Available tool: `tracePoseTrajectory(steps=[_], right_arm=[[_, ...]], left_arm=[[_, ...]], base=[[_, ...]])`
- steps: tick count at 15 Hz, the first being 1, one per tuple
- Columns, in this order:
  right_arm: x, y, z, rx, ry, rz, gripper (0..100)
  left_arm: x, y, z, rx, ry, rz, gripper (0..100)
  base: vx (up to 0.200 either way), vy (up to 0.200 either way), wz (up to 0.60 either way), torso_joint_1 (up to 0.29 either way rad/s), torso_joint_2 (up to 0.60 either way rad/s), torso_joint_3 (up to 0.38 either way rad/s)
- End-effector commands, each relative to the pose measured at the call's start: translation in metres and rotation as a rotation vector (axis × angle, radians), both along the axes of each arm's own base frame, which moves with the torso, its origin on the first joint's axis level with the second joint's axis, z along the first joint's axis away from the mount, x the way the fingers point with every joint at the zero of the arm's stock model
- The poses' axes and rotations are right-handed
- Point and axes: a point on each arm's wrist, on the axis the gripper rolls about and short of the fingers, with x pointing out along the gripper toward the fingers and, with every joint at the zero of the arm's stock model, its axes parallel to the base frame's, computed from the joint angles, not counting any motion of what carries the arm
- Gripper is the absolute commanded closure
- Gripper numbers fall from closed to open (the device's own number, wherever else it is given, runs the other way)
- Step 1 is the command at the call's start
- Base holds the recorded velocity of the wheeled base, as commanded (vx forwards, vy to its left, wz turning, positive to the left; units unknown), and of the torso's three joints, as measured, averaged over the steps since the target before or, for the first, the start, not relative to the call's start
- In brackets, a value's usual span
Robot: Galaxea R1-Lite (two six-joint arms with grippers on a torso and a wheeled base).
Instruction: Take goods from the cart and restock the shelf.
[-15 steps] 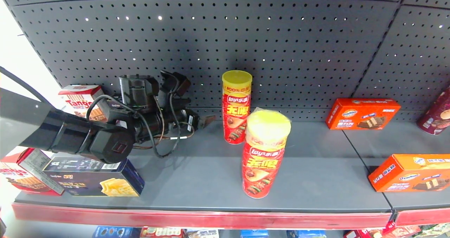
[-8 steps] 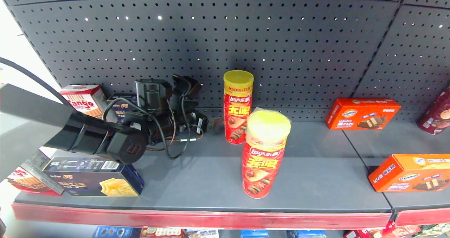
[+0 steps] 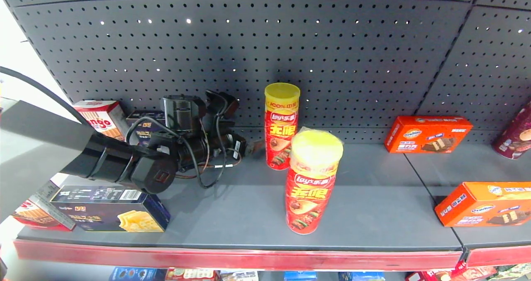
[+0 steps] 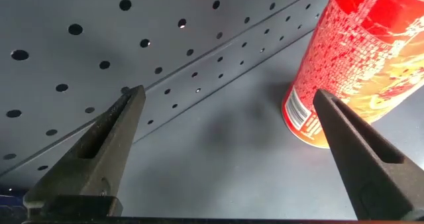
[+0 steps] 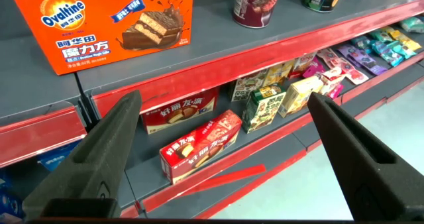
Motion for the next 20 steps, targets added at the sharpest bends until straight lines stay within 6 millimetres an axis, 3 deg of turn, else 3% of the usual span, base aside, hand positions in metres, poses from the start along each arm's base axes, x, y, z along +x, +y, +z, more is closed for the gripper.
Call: tracePoseTrajectory(steps=[1, 6, 20], right_arm=[[0.000, 0.000, 0.000, 0.000, 0.001, 0.001, 0], [0.000, 0.000, 0.000, 0.000, 0.001, -0.001, 0], [0.000, 0.000, 0.000, 0.000, 0.001, 0.001, 0]], left_arm=[[0.001, -0.002, 0.001, -0.001, -0.004, -0.003, 0], [0.005, -0.018, -0.001, -0.006, -0.013, -0.024, 0], [0.004, -0.029, -0.003, -0.006, -0.011, -0.042, 0]], base=[[0.000, 0.000, 0.00, 0.000, 0.00, 0.000], [0.000, 0.000, 0.00, 0.000, 0.00, 0.000], [0.000, 0.000, 0.00, 0.000, 0.00, 0.000]])
